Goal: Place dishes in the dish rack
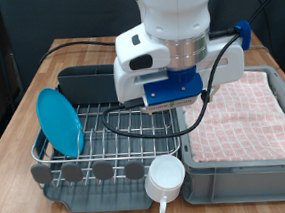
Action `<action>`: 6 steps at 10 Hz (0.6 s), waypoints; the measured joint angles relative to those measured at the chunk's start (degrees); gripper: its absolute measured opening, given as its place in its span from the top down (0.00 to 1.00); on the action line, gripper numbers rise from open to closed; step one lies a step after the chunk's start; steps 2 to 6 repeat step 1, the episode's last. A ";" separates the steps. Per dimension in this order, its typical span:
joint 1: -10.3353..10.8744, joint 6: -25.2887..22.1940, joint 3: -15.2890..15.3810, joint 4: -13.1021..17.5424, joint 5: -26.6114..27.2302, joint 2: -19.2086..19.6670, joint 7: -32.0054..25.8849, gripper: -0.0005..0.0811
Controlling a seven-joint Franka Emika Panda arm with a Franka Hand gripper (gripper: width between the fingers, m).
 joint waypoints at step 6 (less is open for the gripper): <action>0.27 -0.06 -0.05 -0.17 -0.53 -0.72 0.37 0.01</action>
